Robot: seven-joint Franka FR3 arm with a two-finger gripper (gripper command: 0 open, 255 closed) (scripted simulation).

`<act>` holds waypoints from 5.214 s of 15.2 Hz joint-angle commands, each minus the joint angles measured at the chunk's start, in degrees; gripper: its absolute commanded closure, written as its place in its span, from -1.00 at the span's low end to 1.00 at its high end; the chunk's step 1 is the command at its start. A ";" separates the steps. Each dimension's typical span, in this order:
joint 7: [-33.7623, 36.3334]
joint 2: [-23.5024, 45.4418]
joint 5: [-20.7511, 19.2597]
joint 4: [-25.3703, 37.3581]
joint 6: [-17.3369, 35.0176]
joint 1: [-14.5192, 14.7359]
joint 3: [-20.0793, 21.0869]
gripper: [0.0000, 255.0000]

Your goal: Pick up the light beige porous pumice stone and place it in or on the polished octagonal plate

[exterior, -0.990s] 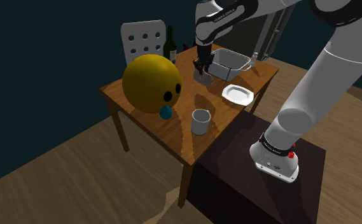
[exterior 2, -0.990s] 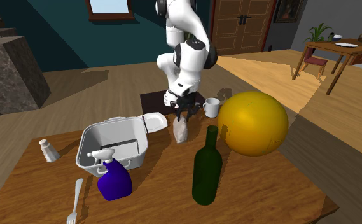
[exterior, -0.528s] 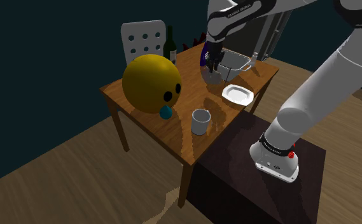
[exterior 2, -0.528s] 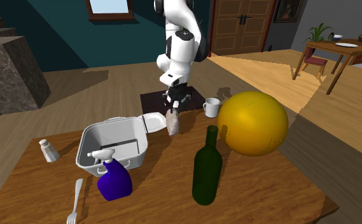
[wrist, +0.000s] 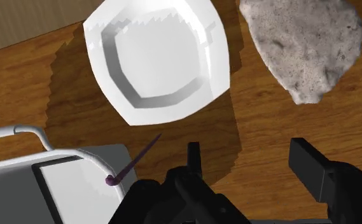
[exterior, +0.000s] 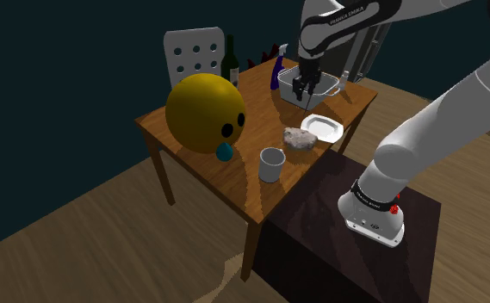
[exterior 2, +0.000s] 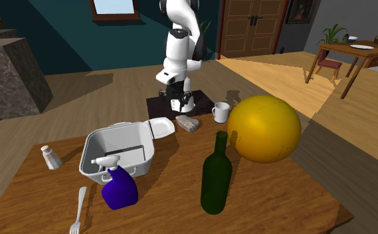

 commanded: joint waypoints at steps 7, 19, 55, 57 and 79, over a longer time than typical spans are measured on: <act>-19.86 0.21 6.89 -8.42 -1.03 3.01 -4.45 -1.00; -33.36 2.64 9.90 -17.37 2.38 4.76 -7.39 -1.00; -25.26 11.93 3.00 -5.14 -9.33 10.18 0.93 -1.00; -25.21 12.25 2.83 -6.46 -7.68 10.08 0.81 -1.00; -25.22 10.45 2.60 -6.91 -9.02 10.01 0.78 1.00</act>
